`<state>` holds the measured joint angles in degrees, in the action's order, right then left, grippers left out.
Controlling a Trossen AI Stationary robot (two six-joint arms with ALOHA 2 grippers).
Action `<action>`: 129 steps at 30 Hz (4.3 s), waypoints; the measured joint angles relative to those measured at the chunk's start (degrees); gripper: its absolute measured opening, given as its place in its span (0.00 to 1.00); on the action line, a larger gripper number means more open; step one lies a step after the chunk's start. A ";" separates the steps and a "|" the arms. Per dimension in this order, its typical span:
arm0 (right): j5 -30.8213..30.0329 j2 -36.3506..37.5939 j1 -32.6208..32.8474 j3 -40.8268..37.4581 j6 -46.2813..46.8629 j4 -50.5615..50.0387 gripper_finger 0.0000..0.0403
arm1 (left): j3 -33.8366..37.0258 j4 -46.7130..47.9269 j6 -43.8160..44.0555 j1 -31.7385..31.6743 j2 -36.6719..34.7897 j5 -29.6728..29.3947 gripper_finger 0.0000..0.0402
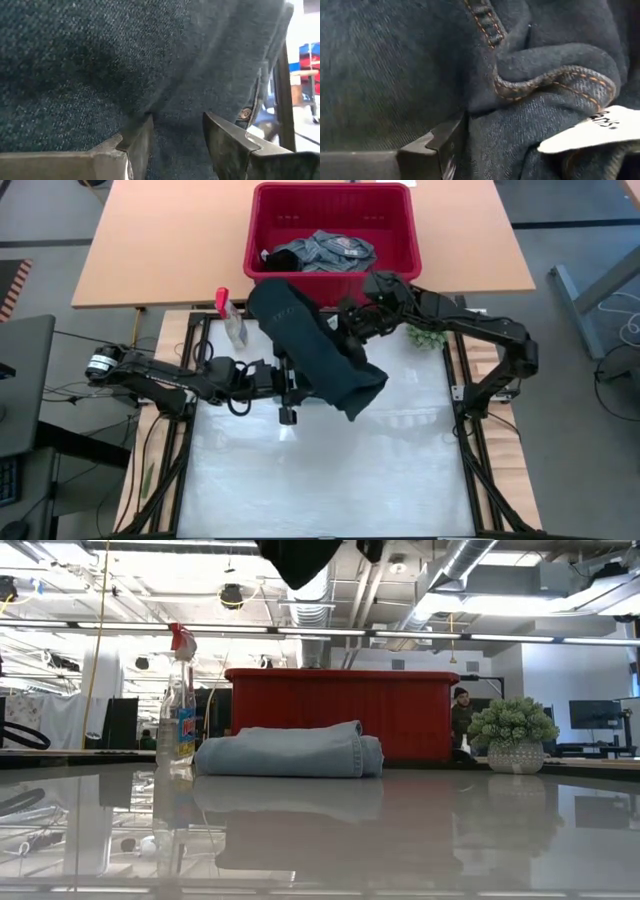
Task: Fold Laundry from Bin
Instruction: Stack the black pants on top of the blue pants
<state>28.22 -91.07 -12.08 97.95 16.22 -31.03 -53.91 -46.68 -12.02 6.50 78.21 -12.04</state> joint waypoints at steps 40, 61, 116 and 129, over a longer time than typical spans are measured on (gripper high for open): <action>-3.82 -33.28 15.81 -9.93 15.05 32.55 0.59 | 0.24 77.00 35.04 11.83 -6.46 21.60 0.42; -15.50 -19.86 10.28 -13.88 0.20 -11.12 0.60 | 13.94 42.47 30.45 4.56 -5.94 13.23 0.42; -25.10 22.73 8.42 -44.14 40.35 -3.15 0.86 | 4.81 16.57 29.41 -8.81 21.89 27.97 0.42; -17.67 20.36 6.00 -46.73 36.18 11.48 0.95 | 4.83 17.57 31.85 -8.79 21.91 26.29 0.42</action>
<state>10.55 -70.71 -6.07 51.22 52.40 -19.55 -49.08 -29.10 19.83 -2.28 100.12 14.26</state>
